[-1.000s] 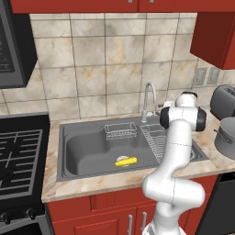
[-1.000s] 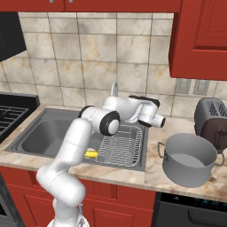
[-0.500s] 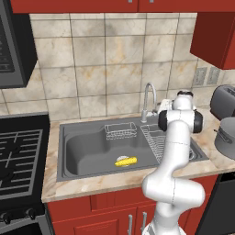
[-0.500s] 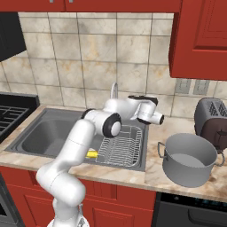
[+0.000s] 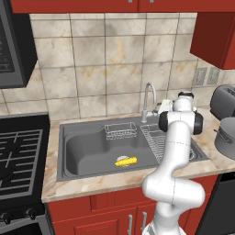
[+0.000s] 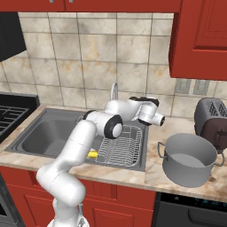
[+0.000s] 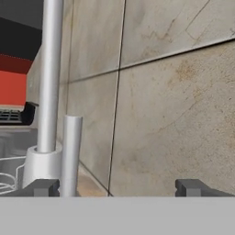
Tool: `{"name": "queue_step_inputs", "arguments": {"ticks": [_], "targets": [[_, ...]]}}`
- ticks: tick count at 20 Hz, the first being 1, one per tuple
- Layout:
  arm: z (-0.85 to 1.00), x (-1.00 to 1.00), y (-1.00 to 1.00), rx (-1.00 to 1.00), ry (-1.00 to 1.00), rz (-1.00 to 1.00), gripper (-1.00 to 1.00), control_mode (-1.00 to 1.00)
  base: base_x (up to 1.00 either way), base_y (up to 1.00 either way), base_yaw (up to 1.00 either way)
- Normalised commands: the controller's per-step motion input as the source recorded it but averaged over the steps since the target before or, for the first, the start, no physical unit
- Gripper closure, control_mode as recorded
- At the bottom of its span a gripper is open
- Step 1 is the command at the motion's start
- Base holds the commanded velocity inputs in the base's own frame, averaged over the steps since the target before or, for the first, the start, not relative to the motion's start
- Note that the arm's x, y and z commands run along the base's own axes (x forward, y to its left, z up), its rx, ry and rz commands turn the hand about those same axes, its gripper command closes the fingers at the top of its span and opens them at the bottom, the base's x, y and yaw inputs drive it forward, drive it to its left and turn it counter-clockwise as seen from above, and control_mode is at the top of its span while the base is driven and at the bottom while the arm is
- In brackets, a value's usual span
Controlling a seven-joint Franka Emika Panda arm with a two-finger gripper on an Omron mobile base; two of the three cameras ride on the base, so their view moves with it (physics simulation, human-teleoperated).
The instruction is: Dump the corn from the pot into the sink. Then turn on the water and wash the corn. Then turn off the water and put the corn back in the pot.
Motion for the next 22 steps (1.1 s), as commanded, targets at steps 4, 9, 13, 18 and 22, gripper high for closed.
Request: {"name": "queue_step_inputs", "arguments": {"ticks": [4, 9, 13, 18, 22], "targets": [[0.0, 0.0, -0.06, 0.01, 0.0, -0.02, -1.0, -1.0, 0.0, 0.0, 0.0], [0.0, 0.14, 0.0, 0.05, 0.01, -0.01, -1.0, -1.0, 0.0, 0.0, 0.0], [0.0, 0.0, 0.09, 0.0, 0.0, -0.04, -1.0, -1.0, 0.0, 0.0, 0.0], [0.0, 0.0, 0.07, 0.0, 0.0, -0.11, 1.0, -1.0, 0.0, 0.0, 0.0], [0.0, 0.0, 0.0, 0.0, 0.0, -0.11, 1.0, -1.0, 0.0, 0.0, 0.0]]}}
